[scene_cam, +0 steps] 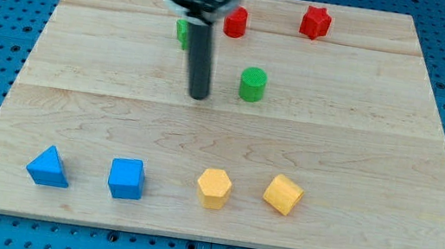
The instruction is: Move the yellow blocks diagonally above the blue cube
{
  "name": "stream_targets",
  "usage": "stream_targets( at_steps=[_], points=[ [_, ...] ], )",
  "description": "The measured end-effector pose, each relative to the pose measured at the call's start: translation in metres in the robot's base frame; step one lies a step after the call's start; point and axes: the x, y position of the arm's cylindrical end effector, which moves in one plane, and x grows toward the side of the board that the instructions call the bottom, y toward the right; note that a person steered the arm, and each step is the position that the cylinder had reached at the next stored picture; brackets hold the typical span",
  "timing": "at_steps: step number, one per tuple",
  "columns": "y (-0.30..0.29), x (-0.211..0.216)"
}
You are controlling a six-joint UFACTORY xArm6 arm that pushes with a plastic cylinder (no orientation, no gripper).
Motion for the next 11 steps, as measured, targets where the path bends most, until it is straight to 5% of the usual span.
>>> stream_targets(
  at_steps=[1,2,4,5,7,9,11],
  points=[
    [0.064,-0.009],
    [0.030,-0.024],
    [0.159,0.154],
    [0.129,0.192],
    [0.065,0.055],
    [0.087,0.142],
    [0.016,0.037]
  ],
)
